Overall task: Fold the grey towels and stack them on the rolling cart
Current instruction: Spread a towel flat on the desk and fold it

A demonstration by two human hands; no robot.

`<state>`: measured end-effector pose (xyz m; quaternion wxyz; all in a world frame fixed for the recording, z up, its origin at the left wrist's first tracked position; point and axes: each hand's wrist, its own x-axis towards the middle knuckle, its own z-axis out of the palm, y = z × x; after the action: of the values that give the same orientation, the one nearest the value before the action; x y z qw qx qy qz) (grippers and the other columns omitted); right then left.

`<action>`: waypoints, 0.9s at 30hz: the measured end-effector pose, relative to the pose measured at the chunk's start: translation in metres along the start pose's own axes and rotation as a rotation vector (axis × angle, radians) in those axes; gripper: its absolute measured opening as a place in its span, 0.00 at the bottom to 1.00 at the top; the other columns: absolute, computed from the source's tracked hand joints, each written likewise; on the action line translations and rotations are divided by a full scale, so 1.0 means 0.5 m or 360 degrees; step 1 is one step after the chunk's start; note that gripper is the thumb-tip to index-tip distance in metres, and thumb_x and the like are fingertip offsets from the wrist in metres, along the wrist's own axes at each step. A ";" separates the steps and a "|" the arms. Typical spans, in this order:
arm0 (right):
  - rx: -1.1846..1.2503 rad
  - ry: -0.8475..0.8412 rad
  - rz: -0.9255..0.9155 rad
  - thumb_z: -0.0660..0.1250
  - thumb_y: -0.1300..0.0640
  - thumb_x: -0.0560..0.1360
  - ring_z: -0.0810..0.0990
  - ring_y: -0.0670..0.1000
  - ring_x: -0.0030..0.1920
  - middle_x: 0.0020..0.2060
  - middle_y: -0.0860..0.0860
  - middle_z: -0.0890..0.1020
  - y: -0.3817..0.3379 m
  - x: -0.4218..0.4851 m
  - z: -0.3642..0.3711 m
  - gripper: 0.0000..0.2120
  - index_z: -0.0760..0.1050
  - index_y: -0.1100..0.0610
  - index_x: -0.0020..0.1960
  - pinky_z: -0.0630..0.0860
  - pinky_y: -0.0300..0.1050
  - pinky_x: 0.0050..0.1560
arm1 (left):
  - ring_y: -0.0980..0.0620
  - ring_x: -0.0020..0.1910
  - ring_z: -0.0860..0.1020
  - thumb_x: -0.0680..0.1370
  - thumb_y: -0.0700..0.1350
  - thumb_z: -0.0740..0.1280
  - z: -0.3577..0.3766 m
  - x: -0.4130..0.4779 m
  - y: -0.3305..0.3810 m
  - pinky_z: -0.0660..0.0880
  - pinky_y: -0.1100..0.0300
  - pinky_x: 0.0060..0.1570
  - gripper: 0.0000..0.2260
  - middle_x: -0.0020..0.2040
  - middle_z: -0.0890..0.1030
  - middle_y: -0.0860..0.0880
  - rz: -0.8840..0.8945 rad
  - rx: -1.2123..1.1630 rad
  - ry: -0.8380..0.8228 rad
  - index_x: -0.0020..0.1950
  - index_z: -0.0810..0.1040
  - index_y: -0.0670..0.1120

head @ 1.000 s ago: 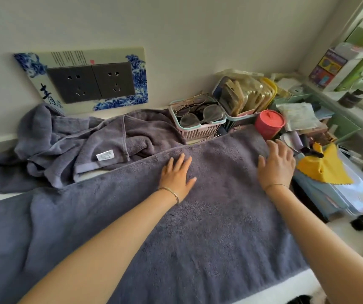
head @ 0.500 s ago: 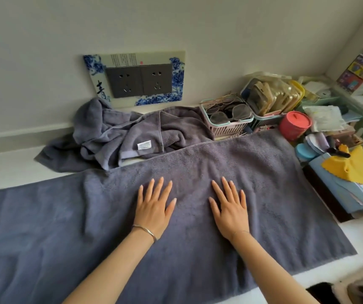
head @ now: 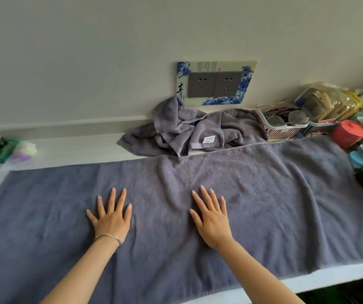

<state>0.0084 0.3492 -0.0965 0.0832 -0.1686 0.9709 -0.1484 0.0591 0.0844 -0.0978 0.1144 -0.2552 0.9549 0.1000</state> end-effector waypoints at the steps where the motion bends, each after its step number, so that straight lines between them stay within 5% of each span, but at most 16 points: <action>1: -0.0049 -0.0013 -0.0009 0.26 0.31 0.69 0.38 0.50 0.76 0.73 0.41 0.39 -0.016 -0.002 0.014 0.37 0.42 0.41 0.76 0.30 0.50 0.72 | 0.44 0.76 0.40 0.81 0.58 0.43 -0.005 -0.003 -0.029 0.43 0.35 0.70 0.24 0.77 0.39 0.56 -0.0020 -0.0007 0.0012 0.75 0.37 0.60; 7: -0.0151 -0.0010 0.0080 0.18 0.29 0.63 0.38 0.50 0.76 0.76 0.44 0.42 -0.065 -0.004 0.010 0.46 0.41 0.43 0.76 0.31 0.50 0.72 | 0.44 0.76 0.39 0.81 0.58 0.43 -0.037 0.015 -0.130 0.41 0.36 0.70 0.24 0.77 0.40 0.55 -0.0070 -0.0078 -0.0024 0.76 0.38 0.58; 11: -0.0048 0.0034 -0.0086 0.22 0.31 0.67 0.37 0.49 0.76 0.76 0.44 0.43 -0.203 0.009 0.023 0.42 0.45 0.43 0.76 0.32 0.49 0.73 | 0.44 0.77 0.42 0.81 0.56 0.46 -0.054 0.016 -0.206 0.42 0.38 0.71 0.25 0.78 0.44 0.53 -0.0086 -0.0190 0.0141 0.77 0.41 0.56; 16: 0.0017 -0.0084 -0.0286 0.28 0.33 0.69 0.38 0.51 0.76 0.77 0.45 0.43 -0.387 0.013 0.102 0.38 0.45 0.43 0.76 0.30 0.51 0.73 | 0.44 0.76 0.38 0.81 0.56 0.42 -0.061 0.022 -0.343 0.40 0.34 0.69 0.22 0.77 0.40 0.57 -0.0256 -0.0149 0.0024 0.75 0.40 0.61; 21: -0.0097 -0.0041 -0.0261 0.33 0.33 0.75 0.46 0.57 0.76 0.77 0.48 0.52 -0.448 0.004 0.174 0.33 0.48 0.43 0.76 0.36 0.55 0.71 | 0.43 0.75 0.37 0.81 0.58 0.41 -0.065 0.027 -0.427 0.38 0.33 0.68 0.23 0.77 0.39 0.57 -0.0237 -0.0112 0.0040 0.75 0.38 0.62; 27: -0.0110 -0.0014 -0.0291 0.31 0.32 0.72 0.40 0.53 0.77 0.77 0.45 0.46 -0.484 0.000 0.179 0.35 0.44 0.42 0.76 0.31 0.52 0.72 | 0.41 0.75 0.38 0.80 0.60 0.41 -0.074 0.025 -0.460 0.39 0.32 0.69 0.25 0.78 0.40 0.54 -0.0251 -0.0064 0.0053 0.75 0.37 0.58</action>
<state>0.1009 0.1083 -0.1043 0.0679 -0.2599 0.9556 -0.1212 0.1597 -0.1262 -0.0965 0.1009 -0.3337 0.9313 0.1055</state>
